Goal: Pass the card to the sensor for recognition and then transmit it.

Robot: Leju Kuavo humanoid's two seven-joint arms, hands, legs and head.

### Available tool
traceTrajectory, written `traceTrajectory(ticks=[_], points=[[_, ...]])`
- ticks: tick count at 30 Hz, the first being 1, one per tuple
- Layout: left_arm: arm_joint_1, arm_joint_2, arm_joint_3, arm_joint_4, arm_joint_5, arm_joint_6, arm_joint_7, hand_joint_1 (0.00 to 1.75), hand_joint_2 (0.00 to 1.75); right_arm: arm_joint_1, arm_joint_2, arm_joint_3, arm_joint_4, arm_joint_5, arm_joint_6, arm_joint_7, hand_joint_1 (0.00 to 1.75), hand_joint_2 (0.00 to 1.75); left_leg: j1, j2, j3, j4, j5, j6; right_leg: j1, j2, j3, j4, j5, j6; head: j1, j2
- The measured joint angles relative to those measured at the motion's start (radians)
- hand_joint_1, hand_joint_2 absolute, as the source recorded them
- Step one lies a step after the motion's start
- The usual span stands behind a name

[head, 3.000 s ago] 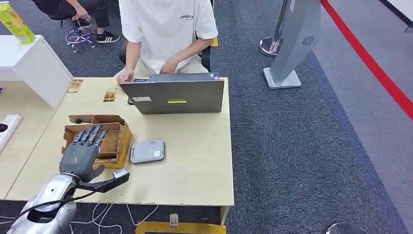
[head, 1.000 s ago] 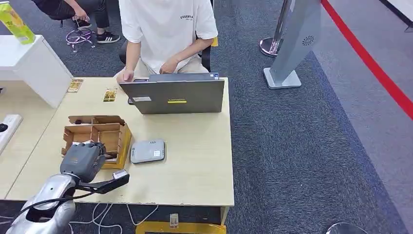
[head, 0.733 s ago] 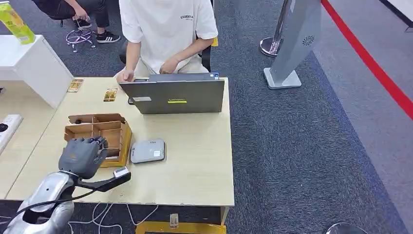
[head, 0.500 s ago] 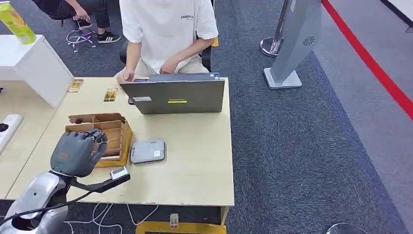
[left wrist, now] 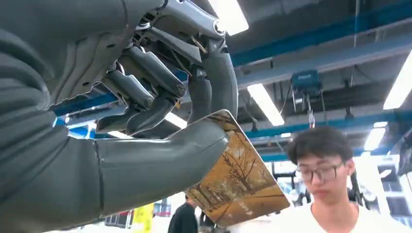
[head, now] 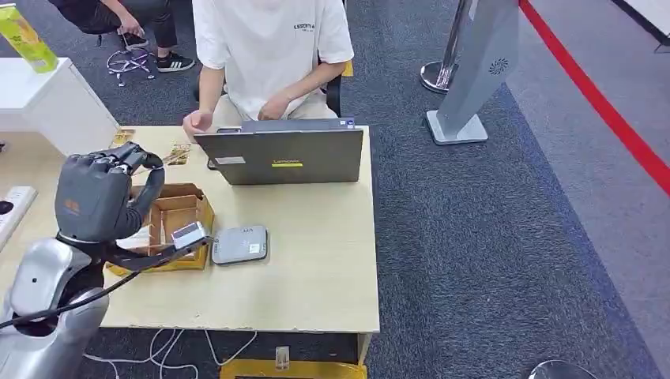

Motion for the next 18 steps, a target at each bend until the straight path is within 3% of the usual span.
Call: traceTrajectory(ticks=[2, 4, 9, 12, 16, 17, 18], points=[[-0.068, -0.024, -0.013, 0.050, -0.046, 0.018, 0.027, 1.75, 1.75, 0.001, 0.000, 0.009, 0.000, 0.021, 0.010, 0.002, 0.00, 0.00, 0.000, 0.000, -0.001, 0.001, 0.001, 0.001, 0.000, -0.001, -0.004, 0.000, 0.001, 0.001, 0.000, 0.000], [-0.193, -0.052, -0.021, 0.175, -0.126, 0.046, 0.075, 1.75, 1.75, -0.005, 0.000, 0.028, 0.000, 0.041, 0.020, 0.003, 0.00, 0.00, 0.000, -0.004, -0.004, 0.000, 0.005, 0.003, 0.000, -0.004, -0.004, 0.000, 0.002, 0.003, 0.000, 0.000], [-0.529, -0.127, -0.038, 0.632, -0.201, 0.128, 0.127, 1.75, 1.75, -0.023, 0.008, 0.082, 0.000, 0.052, 0.034, 0.018, 0.00, 0.00, 0.000, -0.002, -0.007, 0.000, 0.011, 0.001, 0.000, -0.001, -0.007, 0.001, 0.010, 0.000, 0.000, 0.000], [-0.644, -0.162, -0.041, 0.821, -0.213, 0.136, 0.145, 1.75, 1.75, -0.023, 0.010, 0.104, 0.000, 0.052, 0.040, 0.021, 0.00, 0.00, 0.000, 0.002, -0.007, 0.000, 0.011, 0.001, 0.000, 0.002, -0.009, 0.002, 0.011, 0.002, 0.000, 0.000], [-0.732, -0.196, -0.042, 0.980, -0.205, 0.125, 0.153, 1.75, 1.75, -0.023, 0.010, 0.117, 0.000, 0.051, 0.040, 0.021, 0.00, 0.00, 0.000, 0.002, -0.008, 0.000, 0.011, 0.001, 0.000, 0.002, -0.009, 0.001, 0.011, 0.002, 0.000, 0.000], [-0.748, -0.204, -0.041, 1.011, -0.204, 0.116, 0.153, 0.00, 1.75, -0.023, 0.010, 0.120, 0.000, 0.051, 0.040, 0.021, 0.00, 0.00, 0.000, 0.002, -0.008, 0.000, 0.011, 0.001, 0.000, 0.002, -0.009, 0.001, 0.011, 0.002, 0.000, 0.000], [-0.759, -0.211, -0.041, 1.033, -0.203, 0.111, 0.153, 0.00, 1.75, -0.023, 0.010, 0.122, 0.000, 0.051, 0.041, 0.021, 0.00, 0.00, 0.000, 0.002, -0.008, 0.000, 0.011, 0.001, 0.000, 0.002, -0.009, 0.001, 0.011, 0.002, 0.000, 0.000]])
